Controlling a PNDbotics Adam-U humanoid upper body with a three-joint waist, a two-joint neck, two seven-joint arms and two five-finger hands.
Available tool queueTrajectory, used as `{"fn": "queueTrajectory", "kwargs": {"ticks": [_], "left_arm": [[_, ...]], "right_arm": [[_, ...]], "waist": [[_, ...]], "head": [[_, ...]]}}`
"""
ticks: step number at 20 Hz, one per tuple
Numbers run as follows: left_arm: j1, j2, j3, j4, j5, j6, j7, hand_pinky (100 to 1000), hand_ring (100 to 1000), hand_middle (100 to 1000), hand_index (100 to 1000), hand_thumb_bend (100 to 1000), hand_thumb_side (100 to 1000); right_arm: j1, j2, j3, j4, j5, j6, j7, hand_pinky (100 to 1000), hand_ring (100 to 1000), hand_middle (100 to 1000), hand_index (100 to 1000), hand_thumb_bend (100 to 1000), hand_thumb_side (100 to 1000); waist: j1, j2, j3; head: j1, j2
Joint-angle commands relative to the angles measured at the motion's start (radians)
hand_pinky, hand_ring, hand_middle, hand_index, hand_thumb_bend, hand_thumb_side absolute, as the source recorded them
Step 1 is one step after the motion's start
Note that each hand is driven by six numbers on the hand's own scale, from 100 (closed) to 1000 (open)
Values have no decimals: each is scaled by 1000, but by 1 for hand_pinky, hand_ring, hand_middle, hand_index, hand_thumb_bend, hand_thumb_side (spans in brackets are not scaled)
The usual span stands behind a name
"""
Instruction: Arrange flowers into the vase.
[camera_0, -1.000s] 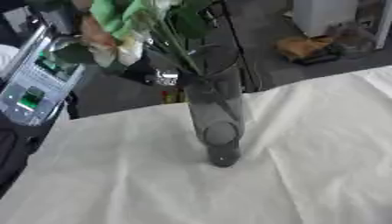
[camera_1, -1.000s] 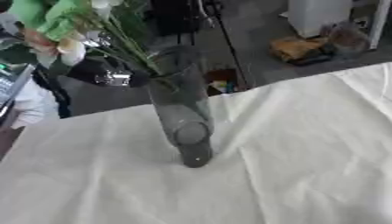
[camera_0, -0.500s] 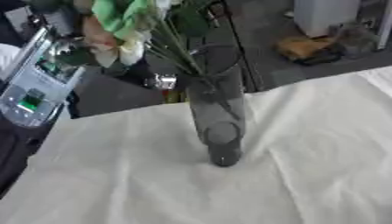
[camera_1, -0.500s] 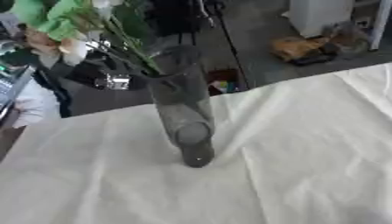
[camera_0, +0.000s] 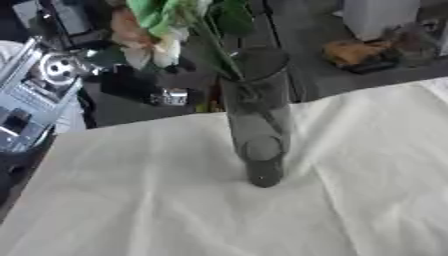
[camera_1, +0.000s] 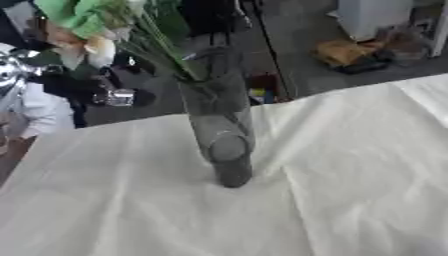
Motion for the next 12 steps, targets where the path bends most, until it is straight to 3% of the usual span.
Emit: {"fn": "queueTrajectory", "kwargs": {"ticks": [1,12], "left_arm": [[3,60,21,-27,28,16,-12,850,1000,1000,1000,465,870],[54,100,14,-85,79,19,-12,850,1000,1000,1000,460,886]], "right_arm": [[0,-9,-7,-16,-7,-5,-4,863,871,532,936,100,841],[5,-11,-12,-16,-13,-11,-11,863,871,532,936,100,845]], "waist": [[-14,-30,3],[-28,-36,29]], "head": [[3,7],[0,17]]}}
